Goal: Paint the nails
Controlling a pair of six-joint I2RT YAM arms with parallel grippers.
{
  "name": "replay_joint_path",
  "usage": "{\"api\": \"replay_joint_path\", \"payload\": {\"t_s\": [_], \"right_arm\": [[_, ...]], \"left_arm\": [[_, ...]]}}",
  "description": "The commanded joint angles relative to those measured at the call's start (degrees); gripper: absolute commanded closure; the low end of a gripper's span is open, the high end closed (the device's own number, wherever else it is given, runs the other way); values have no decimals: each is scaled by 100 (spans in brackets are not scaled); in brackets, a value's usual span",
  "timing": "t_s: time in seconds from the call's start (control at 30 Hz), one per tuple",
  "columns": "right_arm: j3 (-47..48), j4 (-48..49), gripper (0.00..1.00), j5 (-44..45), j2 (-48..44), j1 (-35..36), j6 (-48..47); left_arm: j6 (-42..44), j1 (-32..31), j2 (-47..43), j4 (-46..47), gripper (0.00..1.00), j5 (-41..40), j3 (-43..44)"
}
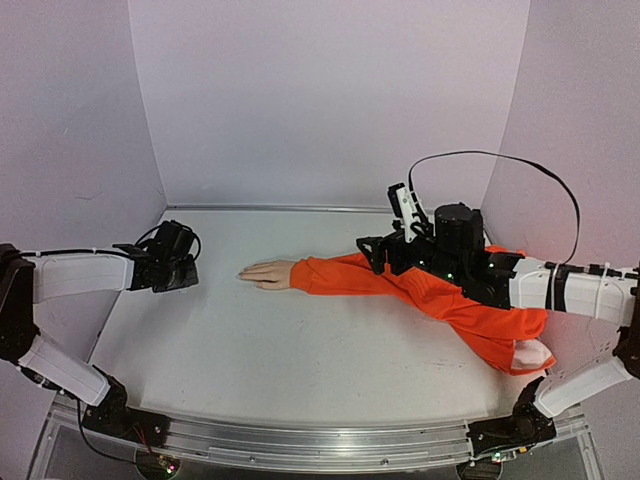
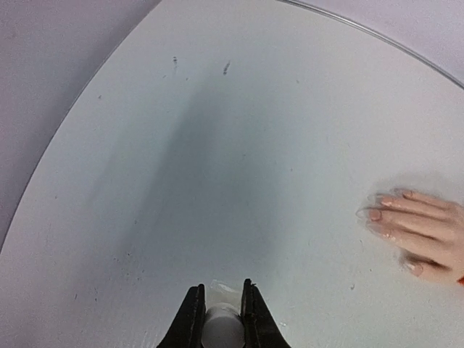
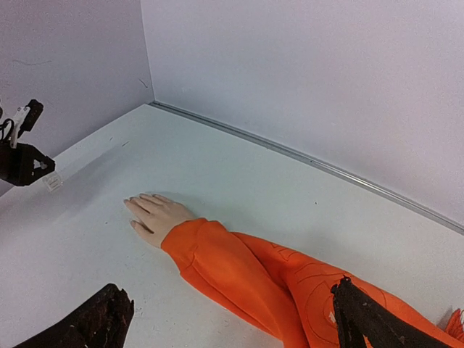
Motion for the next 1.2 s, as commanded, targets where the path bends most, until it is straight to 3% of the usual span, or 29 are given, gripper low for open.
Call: {"api": "replay_joint_path", "payload": {"t_s": [0.0,0.47,0.83,1.07,1.17], "right_arm": [[-86,147,2,180,-296,-63,60],[-213,183,2,228,-352,-83,185],[-326,287,2,326,-391,-118,288],[-491,259,2,516,-566,-465,518],[-550,133,2,533,-719,-745,630]], "left_arm": [[-959,24,127,315,99,-899,-81],[-2779,24,626,17,95,-1440,-286],[-2991,22,1200,0,90,-1244,-150],[-2821,20,1106,11,68,-1125,-135],[-2596,24,861,12,48,-1002,-139]]}}
